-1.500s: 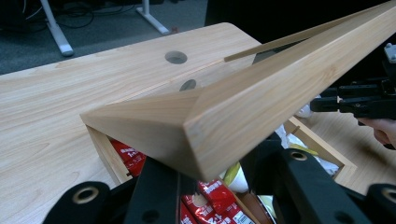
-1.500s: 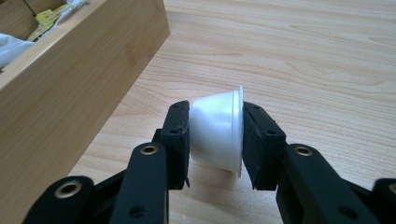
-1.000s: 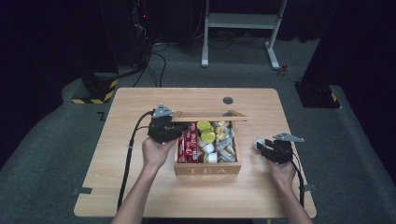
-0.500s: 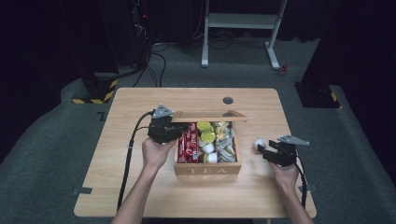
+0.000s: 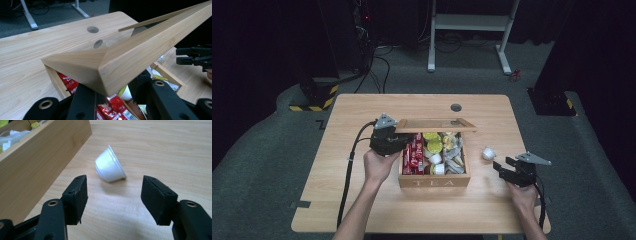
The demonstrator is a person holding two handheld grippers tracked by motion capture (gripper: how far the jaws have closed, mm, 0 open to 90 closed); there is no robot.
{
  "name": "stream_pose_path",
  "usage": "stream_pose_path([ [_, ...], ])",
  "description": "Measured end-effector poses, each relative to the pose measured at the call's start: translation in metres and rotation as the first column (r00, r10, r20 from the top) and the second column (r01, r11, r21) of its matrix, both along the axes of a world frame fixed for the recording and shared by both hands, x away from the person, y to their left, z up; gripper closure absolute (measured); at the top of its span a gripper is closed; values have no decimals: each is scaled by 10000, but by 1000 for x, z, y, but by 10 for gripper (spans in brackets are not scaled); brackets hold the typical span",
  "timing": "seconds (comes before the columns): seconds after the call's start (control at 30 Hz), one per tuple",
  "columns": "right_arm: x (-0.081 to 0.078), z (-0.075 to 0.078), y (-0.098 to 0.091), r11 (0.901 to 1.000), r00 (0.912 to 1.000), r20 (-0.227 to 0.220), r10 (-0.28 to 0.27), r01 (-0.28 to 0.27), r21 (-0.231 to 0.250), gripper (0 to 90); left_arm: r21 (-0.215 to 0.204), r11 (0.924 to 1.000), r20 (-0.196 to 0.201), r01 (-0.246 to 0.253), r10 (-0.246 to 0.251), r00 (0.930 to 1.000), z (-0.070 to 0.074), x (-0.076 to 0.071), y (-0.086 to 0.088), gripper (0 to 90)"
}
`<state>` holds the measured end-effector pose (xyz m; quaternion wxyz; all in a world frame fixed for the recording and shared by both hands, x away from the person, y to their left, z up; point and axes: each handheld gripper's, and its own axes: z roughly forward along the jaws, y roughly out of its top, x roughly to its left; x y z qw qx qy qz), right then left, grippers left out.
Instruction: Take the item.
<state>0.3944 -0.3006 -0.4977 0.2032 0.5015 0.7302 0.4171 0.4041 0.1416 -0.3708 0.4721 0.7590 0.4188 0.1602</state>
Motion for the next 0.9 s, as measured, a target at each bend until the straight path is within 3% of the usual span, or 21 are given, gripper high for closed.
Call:
stream_pose_path([
  [0.37, -8, -8, -5, 10000, 9998, -177, -49, 48, -35, 382, 61, 10000, 19, 37, -37, 10000, 1, -3, 2, 700],
  [0.5, -6, -11, -5, 9999, 9996, -267, -71, 68, -93, 383, -179, 9998, -115, 102, -104, 9999, 3, 0, 4, 700],
  [0.67, -5, -17, -5, 9997, 9983, -530, -260, 260, 2, 382, -16, 10000, -109, 45, -45, 9999, 4, -1, 6, 699],
  [0.77, -6, -23, -4, 9992, 9981, -572, -240, 221, -338, 382, -58, 10000, -156, 65, -66, 9999, 2, -3, 5, 699],
  [0.9, -6, -23, -4, 9985, 9971, -642, -406, 382, -387, 386, -52, 10000, -184, 50, -51, 9998, 2, -3, 4, 698],
])
